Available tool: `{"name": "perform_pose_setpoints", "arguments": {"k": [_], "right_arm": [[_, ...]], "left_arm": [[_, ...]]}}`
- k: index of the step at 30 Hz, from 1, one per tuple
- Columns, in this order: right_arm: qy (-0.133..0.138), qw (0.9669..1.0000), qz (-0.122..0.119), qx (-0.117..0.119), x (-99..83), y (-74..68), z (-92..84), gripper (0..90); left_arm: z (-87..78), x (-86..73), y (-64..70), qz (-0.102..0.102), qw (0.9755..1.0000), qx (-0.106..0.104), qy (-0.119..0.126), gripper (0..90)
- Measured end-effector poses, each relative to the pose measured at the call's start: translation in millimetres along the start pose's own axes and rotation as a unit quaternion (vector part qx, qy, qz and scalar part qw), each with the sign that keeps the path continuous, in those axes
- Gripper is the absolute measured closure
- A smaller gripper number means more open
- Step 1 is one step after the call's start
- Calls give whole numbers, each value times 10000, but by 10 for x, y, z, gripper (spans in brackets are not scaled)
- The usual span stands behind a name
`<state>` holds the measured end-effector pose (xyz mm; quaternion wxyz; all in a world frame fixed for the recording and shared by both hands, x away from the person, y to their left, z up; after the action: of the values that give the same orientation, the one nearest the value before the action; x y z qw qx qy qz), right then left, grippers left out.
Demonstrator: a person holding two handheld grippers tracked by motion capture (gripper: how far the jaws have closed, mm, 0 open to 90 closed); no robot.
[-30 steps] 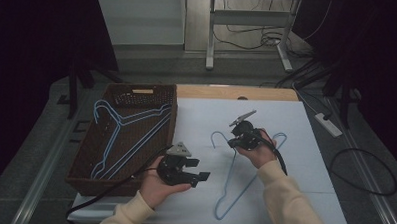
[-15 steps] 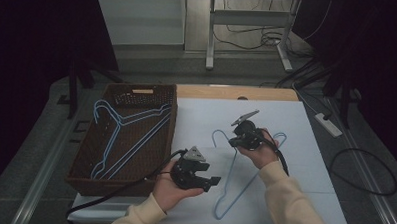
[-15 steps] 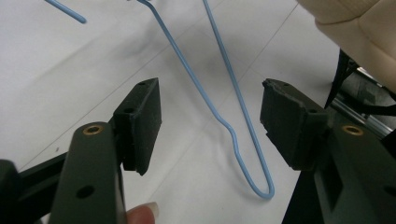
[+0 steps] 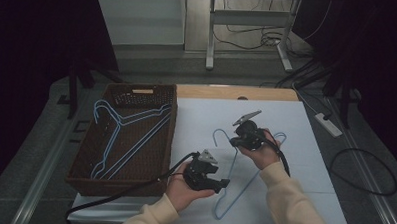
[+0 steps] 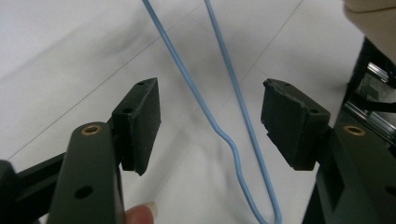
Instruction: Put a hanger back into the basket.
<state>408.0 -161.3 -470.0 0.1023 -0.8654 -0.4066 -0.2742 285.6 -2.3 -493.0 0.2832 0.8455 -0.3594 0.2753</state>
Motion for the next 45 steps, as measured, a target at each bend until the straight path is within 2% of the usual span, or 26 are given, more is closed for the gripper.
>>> {"name": "perform_pose_setpoints", "arguments": {"k": [4,7,21,28,29,30,31,37,39,41,43,45], "right_arm": [[51,10000,13,9,-7,-2,-13,864],[68,10000,14,16,-17,3,-30,864],[107,9999,61,12,-18,6,-47,864],[151,9998,93,20,-17,-1,-67,864],[151,9998,93,20,-17,-1,-67,864],[173,9998,93,35,-18,-2,-73,864],[185,9998,98,33,-19,-7,-92,864],[274,9995,123,46,-32,6,-133,862],[402,9991,146,83,-48,32,-170,860],[537,9983,198,129,-70,55,-210,822],[707,9966,315,276,-103,76,-257,721],[854,9952,369,315,-147,85,-310,636]], "left_arm": [[140,-2,-23,-58,9999,-36,-77,382],[241,-7,-54,-170,9998,41,-54,396],[375,-26,-70,-223,9997,23,-58,451],[458,-32,-16,-208,9996,-43,-166,646],[468,-36,-15,-211,9995,-69,-209,646],[477,-39,-20,-225,9994,-72,-255,676],[482,-41,-33,-276,9992,-65,-272,745],[465,-21,-42,-446,9988,-93,-199,775],[462,-16,-40,-479,9987,-84,-168,787],[445,0,-43,-566,9983,-106,-97,799],[430,14,-39,-643,9978,-135,-28,813],[420,24,-41,-688,9975,-131,28,824]]}}
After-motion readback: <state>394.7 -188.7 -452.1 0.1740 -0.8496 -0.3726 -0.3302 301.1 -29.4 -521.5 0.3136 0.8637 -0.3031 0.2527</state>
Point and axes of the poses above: each handheld gripper's, and its own axes: z roughly forward along the jaws, x roughly out of its top, y roughly to its right, the point moved 2 cm from there along z, roughly forward along the jaws, and after that the axes turned 1 degree about -x, right-handed, at the moved point
